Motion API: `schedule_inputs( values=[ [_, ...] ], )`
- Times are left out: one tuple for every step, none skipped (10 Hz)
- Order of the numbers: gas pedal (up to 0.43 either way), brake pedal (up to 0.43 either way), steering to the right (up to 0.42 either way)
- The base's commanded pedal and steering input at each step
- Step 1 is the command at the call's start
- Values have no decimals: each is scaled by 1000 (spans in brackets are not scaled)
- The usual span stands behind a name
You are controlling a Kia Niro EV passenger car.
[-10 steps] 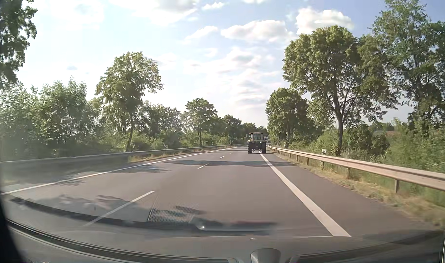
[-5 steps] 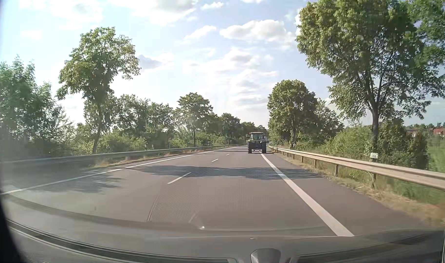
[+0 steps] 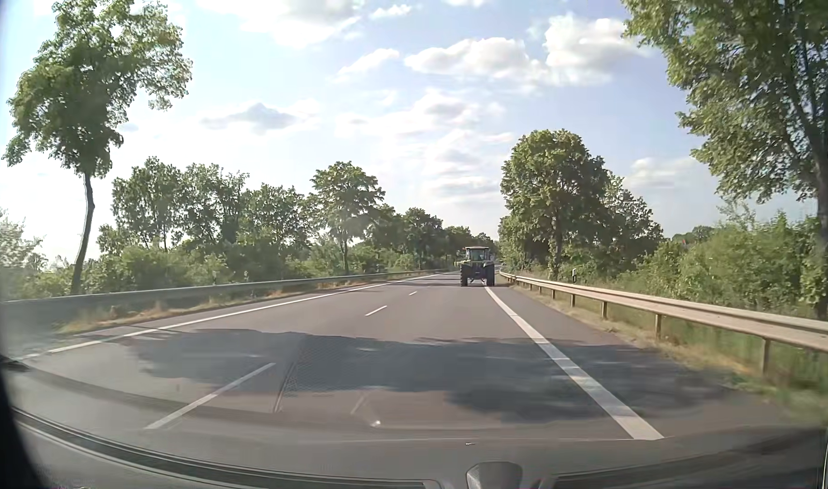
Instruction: Follow the waypoints while adhering to traffic rules and regulations
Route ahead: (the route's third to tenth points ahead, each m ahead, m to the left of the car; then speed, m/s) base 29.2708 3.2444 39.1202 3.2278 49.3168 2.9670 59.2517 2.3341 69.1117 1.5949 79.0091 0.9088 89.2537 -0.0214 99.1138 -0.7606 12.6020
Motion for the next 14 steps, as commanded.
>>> schedule_inputs(
  values=[
    [39, 6, 6],
    [39, 6, 6],
    [47, 6, 6],
    [59, 6, 6],
    [79, 6, 6],
    [79, 6, 5],
    [79, 6, 6],
    [79, 6, 6],
    [79, 6, 7],
    [79, 6, 7],
    [79, 6, 7],
    [87, 6, 7],
    [87, 6, 8],
    [98, 6, 9]
  ],
)
